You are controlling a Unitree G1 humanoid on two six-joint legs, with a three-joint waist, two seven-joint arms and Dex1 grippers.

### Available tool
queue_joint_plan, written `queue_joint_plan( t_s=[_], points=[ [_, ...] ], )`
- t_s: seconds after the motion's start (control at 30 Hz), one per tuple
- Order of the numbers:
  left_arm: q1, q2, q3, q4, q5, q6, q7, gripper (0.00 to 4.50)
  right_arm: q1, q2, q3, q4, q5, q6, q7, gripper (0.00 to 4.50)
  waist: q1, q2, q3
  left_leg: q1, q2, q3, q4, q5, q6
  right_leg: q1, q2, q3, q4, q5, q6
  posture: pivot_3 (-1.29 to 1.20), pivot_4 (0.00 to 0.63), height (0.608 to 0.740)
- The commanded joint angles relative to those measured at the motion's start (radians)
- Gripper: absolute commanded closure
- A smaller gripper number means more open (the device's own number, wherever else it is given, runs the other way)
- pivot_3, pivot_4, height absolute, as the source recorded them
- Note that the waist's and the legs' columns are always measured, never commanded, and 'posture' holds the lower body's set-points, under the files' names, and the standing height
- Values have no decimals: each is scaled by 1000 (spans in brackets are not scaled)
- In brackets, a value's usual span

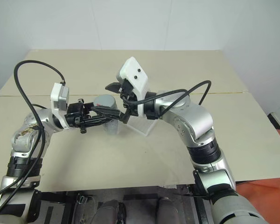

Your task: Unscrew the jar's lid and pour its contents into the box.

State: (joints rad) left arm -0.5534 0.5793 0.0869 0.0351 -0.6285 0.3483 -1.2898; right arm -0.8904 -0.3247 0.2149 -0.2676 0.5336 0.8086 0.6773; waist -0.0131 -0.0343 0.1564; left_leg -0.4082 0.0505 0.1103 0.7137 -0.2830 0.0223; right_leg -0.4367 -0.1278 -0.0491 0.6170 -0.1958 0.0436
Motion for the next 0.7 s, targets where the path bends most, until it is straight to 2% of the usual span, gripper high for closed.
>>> queue_joint_plan(
  t_s=[0.03,0.7],
  points=[
    [-13,8,16,-38,-16,-5,-1,2420,-28,5,-34,-14,6,-9,1,0,0,0,0,0,0,0,0,0,0,0,0,0,0,0,0,0,150,740],
    [0,27,31,-55,-32,8,-1,2420,19,-78,-87,-30,24,-4,7,0,0,0,0,0,0,0,0,0,0,0,0,0,0,0,0,0,150,740]
  ],
)
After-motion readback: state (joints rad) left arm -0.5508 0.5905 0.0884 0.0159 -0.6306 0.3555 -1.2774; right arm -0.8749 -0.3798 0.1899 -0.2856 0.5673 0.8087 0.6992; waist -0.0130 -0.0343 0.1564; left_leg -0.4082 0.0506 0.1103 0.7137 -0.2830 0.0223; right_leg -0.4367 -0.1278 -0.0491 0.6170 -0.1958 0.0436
